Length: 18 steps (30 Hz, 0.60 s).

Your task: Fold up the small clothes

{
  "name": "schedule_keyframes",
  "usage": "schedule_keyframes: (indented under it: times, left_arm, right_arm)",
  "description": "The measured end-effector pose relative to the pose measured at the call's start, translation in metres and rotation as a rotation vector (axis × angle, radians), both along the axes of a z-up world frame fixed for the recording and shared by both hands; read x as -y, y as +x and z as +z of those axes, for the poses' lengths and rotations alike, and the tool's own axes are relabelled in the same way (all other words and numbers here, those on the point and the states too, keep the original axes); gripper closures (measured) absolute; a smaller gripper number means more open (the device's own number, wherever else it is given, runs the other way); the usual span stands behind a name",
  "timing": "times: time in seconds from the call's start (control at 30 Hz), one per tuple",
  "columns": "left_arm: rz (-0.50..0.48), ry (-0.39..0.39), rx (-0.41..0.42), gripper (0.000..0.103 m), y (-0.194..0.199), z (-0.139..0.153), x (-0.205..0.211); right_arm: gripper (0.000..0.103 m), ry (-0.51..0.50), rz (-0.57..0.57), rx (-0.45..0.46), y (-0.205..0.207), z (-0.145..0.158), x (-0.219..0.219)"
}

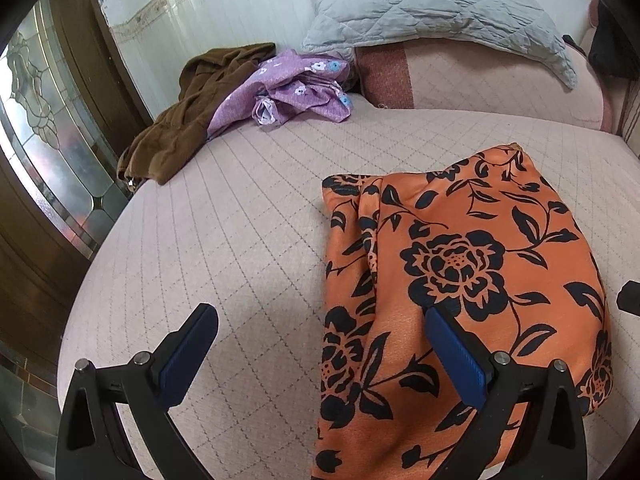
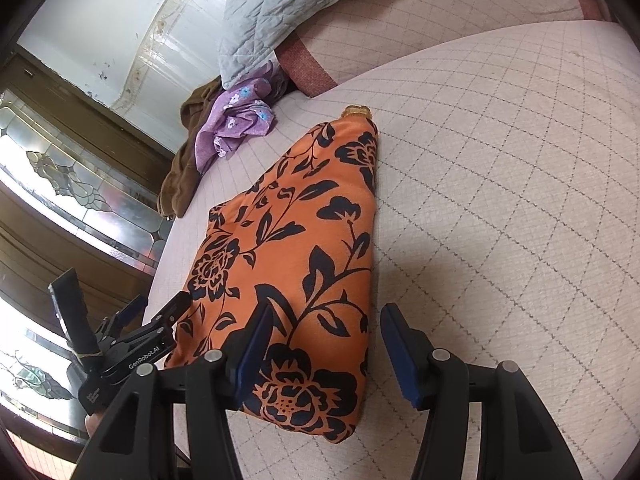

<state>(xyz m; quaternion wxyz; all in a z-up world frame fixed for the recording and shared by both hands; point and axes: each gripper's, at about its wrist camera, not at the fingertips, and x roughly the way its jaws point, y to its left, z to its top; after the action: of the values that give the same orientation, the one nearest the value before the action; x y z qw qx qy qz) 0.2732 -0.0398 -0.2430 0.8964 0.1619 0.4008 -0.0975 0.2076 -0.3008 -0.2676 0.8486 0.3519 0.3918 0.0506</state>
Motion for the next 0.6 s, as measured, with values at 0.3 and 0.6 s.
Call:
schedule_keyframes:
  times: [0.3, 0.6]
  left_arm:
    - [0.011, -0.010, -0.031, 0.000, 0.0056, -0.0052, -0.0014]
    - [0.011, -0.006, -0.037, 0.000, 0.0077, -0.0075, -0.0012]
  right_arm:
    - [0.043, 0.002, 0.001, 0.005, -0.0003, 0.0010, 0.0001]
    - [0.043, 0.003, 0.004, 0.002, 0.0002, 0.0013, -0.0006]
